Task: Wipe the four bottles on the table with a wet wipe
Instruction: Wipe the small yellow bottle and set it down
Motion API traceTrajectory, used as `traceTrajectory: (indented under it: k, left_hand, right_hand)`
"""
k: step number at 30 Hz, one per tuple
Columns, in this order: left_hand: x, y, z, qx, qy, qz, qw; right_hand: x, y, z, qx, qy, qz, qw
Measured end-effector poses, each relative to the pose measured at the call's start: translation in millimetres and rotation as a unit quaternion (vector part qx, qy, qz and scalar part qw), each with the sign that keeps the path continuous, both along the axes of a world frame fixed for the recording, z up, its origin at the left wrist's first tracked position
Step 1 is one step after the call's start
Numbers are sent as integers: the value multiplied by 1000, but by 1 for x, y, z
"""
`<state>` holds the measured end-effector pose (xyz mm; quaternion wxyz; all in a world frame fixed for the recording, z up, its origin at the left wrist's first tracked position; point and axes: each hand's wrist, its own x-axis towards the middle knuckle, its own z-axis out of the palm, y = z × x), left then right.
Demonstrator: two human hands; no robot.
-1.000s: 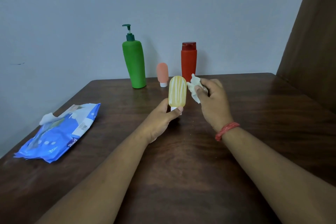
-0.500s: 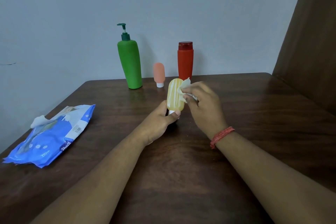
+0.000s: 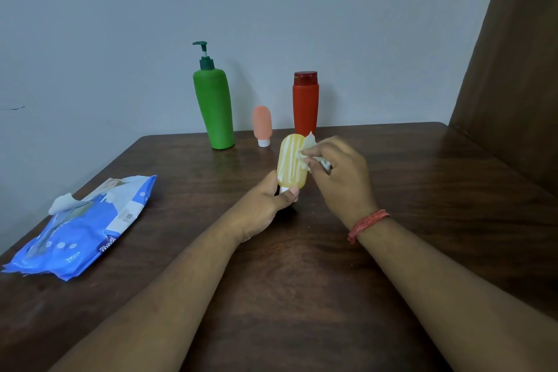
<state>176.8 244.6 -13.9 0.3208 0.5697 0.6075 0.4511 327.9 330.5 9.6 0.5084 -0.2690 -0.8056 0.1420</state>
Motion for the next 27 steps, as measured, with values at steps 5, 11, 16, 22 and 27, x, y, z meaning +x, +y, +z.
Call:
traceTrajectory:
  k: [5,11,16,22,27]
  left_hand:
    - [1,-1,1,0,1,-12,1000]
    - [-4,-1,1,22,-77,-26,996]
    - [1,-2,4,2,-34,-64,997]
    - [-5,-2,0,32,-158,-46,986]
    - [1,-3,3,18,-107,-78,991]
  right_hand:
    - [3,-2,3,-26,7,-9,1000]
    - [-4,-6,-2,-8,-32,28,999]
    - [5,2,7,-33,43,-18,998]
    - [-3,-2,-4,-24,-42,65,997]
    - [1,2,-1,-46,36,51,997]
